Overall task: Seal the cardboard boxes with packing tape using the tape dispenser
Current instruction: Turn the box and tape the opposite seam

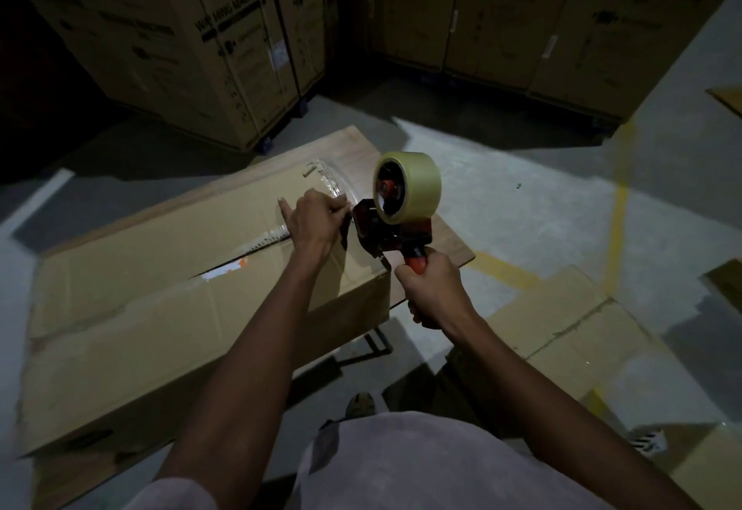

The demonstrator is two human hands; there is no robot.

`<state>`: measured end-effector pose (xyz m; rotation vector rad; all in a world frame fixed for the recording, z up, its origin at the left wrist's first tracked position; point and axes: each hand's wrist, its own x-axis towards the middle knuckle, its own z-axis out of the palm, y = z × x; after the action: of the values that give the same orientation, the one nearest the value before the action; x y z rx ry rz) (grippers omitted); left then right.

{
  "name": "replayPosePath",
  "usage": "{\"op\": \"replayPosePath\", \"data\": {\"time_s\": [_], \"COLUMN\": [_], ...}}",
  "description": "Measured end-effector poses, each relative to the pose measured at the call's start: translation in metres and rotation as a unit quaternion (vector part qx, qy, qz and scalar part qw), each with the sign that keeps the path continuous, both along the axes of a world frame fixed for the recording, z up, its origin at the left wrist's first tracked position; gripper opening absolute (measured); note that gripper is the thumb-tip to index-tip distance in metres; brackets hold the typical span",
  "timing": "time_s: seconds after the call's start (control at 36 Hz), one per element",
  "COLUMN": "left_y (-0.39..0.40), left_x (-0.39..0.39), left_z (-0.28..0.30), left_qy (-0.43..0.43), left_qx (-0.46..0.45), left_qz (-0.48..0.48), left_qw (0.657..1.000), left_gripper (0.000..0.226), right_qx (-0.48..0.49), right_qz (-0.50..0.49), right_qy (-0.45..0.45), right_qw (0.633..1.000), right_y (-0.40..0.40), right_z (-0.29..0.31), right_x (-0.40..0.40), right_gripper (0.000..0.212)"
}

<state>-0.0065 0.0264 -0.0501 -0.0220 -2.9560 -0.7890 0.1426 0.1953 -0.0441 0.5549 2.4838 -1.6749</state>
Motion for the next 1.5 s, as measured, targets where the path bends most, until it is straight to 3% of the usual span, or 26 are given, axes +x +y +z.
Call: {"op": "replayPosePath", "data": {"time_s": [0.42,0.92,1.19,1.5], "left_y": [0.004,0.009,0.012,0.008], "left_x": [0.005,0.016,0.022,0.025], "left_z": [0.002,0.007,0.01,0.004], "left_qy": [0.021,0.009,0.01,0.015], "left_qx": [0.011,-0.009,0.004,0.02], "left_qz": [0.038,0.02,-0.03,0.002], "left_qw": [0.999,1.0,1.0,1.0], "left_gripper": [0.022,0.033,0.02,0.018], "right_qx": [0.055,0.036,0.053,0.07], "right_qz": [0.058,0.02,-0.001,-0.038], "right_qy": [0.011,0.011,0.014,0.011], "right_qw": [0.997,0.999,0.999,0.997], "right_y": [0.006,0.01,0.002,-0.009], "right_z": [0.014,0.003,0.001,0.004], "right_x": [0.007,0.032,0.036,0.038], "right_gripper": [0.011,0.012,0.015,0.007]}}
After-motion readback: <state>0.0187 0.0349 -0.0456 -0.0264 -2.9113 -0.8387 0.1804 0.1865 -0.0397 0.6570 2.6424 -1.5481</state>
